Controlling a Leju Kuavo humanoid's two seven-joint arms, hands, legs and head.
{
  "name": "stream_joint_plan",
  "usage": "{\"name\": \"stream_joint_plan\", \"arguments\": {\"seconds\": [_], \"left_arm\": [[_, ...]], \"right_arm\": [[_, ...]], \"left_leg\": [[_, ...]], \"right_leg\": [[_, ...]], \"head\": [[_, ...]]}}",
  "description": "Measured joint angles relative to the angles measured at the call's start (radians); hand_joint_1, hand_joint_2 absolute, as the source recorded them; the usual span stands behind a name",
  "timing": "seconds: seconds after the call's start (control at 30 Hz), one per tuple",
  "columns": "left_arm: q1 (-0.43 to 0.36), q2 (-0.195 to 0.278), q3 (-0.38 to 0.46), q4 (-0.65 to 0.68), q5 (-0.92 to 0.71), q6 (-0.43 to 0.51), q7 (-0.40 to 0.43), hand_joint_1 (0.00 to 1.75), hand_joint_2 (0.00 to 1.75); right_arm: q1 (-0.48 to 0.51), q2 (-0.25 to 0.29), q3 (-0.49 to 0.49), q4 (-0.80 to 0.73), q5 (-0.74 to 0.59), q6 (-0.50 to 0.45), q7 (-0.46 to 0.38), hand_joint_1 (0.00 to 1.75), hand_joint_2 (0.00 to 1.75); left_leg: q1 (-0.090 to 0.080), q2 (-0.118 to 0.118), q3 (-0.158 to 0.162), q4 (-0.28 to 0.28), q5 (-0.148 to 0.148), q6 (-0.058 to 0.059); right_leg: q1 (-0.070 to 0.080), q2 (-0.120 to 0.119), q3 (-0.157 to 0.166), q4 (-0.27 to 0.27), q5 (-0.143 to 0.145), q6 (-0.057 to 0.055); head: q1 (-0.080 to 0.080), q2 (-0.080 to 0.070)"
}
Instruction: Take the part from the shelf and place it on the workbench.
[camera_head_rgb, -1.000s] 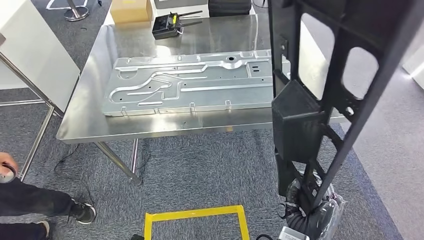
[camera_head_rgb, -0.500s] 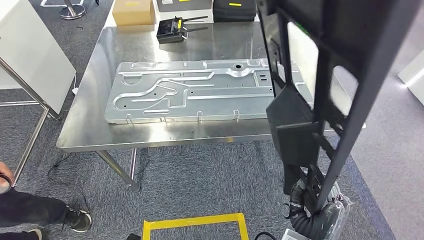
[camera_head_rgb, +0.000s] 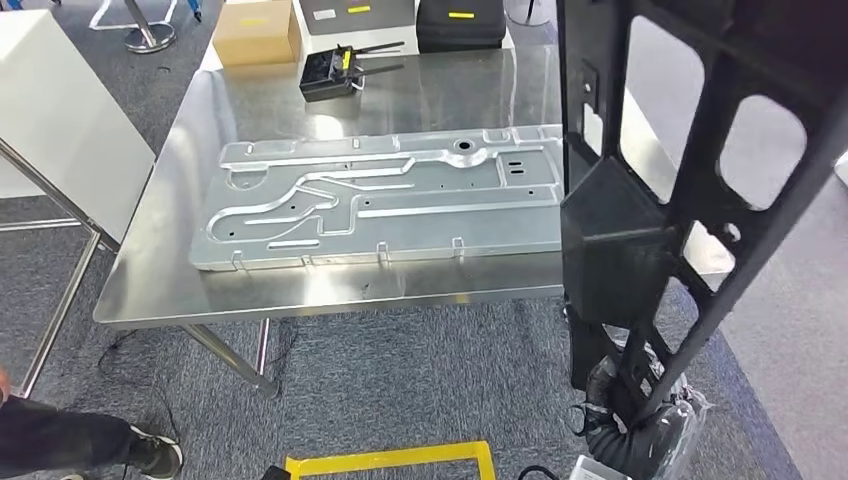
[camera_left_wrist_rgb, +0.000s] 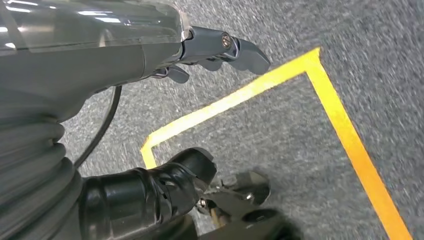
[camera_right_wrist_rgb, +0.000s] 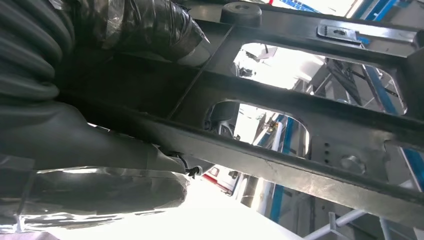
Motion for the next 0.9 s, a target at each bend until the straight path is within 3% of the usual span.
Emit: {"name": "stream_joint_plan", "arguments": {"seconds": [0.03,0.07,0.1,0.17,0.2,0.3,0.4,0.43,0.5,0.53,0.57,0.6,0.67,0.7,0.77,0.9], "left_arm": [[0.001,0.0,0.0,0.0,0.0,0.0,0.0,0.0,1.75],[0.002,0.0,0.0,0.0,0.0,0.0,0.0,0.0,1.75],[0.003,0.0,0.0,0.0,0.0,0.0,0.001,0.0,1.75],[0.003,0.0,0.0,0.0,-0.001,0.0,0.001,0.0,1.75],[0.003,0.0,0.0,0.0,-0.002,0.0,0.001,0.0,1.75],[0.0,0.001,0.0,0.0,-0.003,0.002,0.002,0.0,1.75],[0.001,0.0,-0.001,0.0,-0.003,0.002,0.003,0.0,1.75],[0.0,0.0,-0.001,0.0,-0.003,0.002,0.003,0.0,1.75],[-0.002,0.0,-0.001,0.0,-0.003,0.001,0.003,0.0,1.75],[-0.002,0.0,-0.001,0.0,-0.003,0.001,0.004,0.0,1.75],[-0.002,0.0,-0.001,0.0,-0.003,0.0,0.004,0.0,1.75],[-0.001,0.0,-0.001,0.0,-0.003,0.0,0.004,0.0,1.75],[0.0,0.0,-0.001,0.0,-0.003,0.0,0.005,0.0,1.75],[-0.001,0.0,-0.001,0.0,-0.003,0.0,0.005,0.0,1.75],[-0.002,-0.001,-0.001,0.0,-0.003,0.0,0.005,0.0,1.75],[-0.004,-0.001,-0.001,0.0,-0.003,0.0,0.006,0.0,1.75]], "right_arm": [[0.0,0.0,0.0,0.0,0.0,0.0,0.0,1.75,1.75],[0.0,0.0,-0.001,0.0,0.0,0.0,0.0,1.75,1.75],[0.0,0.0,-0.001,0.0,0.0,0.0,0.0,1.75,1.75],[0.0,0.0,-0.001,0.0,0.0,0.0,-0.001,1.75,1.75],[0.0,0.0,-0.001,0.0,0.0,0.0,-0.001,1.75,1.75],[-0.001,0.0,-0.002,-0.001,-0.001,0.0,-0.001,1.75,1.75],[-0.002,0.0,-0.003,-0.002,-0.001,0.0,-0.002,1.75,1.75],[-0.003,0.0,-0.003,-0.003,-0.001,0.0,-0.002,1.75,1.75],[-0.004,-0.001,-0.004,-0.003,-0.001,0.0,-0.003,1.75,1.75],[-0.004,-0.002,-0.004,-0.003,-0.001,0.0,-0.003,1.75,1.75],[-0.004,-0.003,-0.004,-0.003,-0.001,0.0,-0.003,1.75,1.75],[-0.004,-0.004,-0.005,-0.003,-0.001,0.0,-0.003,1.75,1.75],[-0.005,-0.005,-0.005,-0.003,-0.001,0.0,-0.003,1.75,1.75],[-0.006,-0.005,-0.006,-0.003,-0.001,0.0,-0.003,1.75,1.75],[-0.007,-0.005,-0.006,-0.003,-0.001,0.0,-0.003,1.75,1.75],[-0.007,-0.005,-0.008,-0.003,-0.002,0.0,-0.002,1.75,1.75]], "left_leg": [[0.001,0.0,-0.034,0.046,-0.003,-0.002],[0.002,0.0,-0.052,0.055,0.016,-0.002],[0.002,0.0,-0.049,0.022,0.055,-0.001],[0.001,0.0,-0.007,-0.108,0.148,0.007],[-0.001,0.0,0.014,-0.165,0.175,0.012],[-0.008,-0.001,0.03,-0.214,0.177,0.026],[0.0,0.0,0.042,-0.23,0.177,0.041],[0.003,0.0,0.048,-0.235,0.177,0.047],[0.002,0.001,0.054,-0.236,0.171,0.054],[0.001,0.001,0.058,-0.236,0.167,0.056],[0.001,0.001,0.062,-0.235,0.163,0.056],[0.001,0.0,0.068,-0.234,0.159,0.055],[0.001,-0.001,0.079,-0.232,0.148,0.05],[-0.001,-0.002,0.083,-0.228,0.142,0.045],[-0.004,-0.002,0.084,-0.225,0.134,0.035],[-0.004,-0.001,0.081,-0.203,0.111,0.014]], "right_leg": [[0.0,0.001,0.005,0.0,-0.005,-0.001],[0.001,0.002,0.011,0.001,-0.01,0.0],[0.001,0.004,0.019,0.001,-0.016,0.001],[0.001,0.006,0.036,0.001,-0.029,0.006],[0.003,0.007,0.04,0.002,-0.035,0.01],[0.004,0.007,0.038,0.001,-0.041,0.025],[0.005,0.005,0.03,0.03,-0.064,0.039],[0.005,0.004,0.008,0.077,-0.087,0.043],[0.003,0.004,-0.067,0.21,-0.137,0.047],[0.002,0.004,-0.103,0.264,-0.148,0.049],[0.001,0.004,-0.122,0.284,-0.139,0.05],[-0.001,0.004,-0.122,0.265,-0.11,0.049],[-0.002,0.002,-0.077,0.142,-0.027,0.045],[0.0,0.001,-0.053,0.08,0.0,0.041],[0.004,0.002,-0.03,0.023,0.012,0.035],[0.0,0.004,-0.02,0.01,0.009,0.017]], "head": [[0.0,0.0],[0.0,0.0],[0.0,0.0],[0.0,0.0],[0.0,0.0],[0.0,0.0],[0.001,0.0],[0.001,0.0],[0.001,0.0],[0.002,0.0],[0.001,0.0],[0.002,0.0],[0.002,0.0],[0.002,0.0],[0.001,0.0],[0.001,0.0]]}}
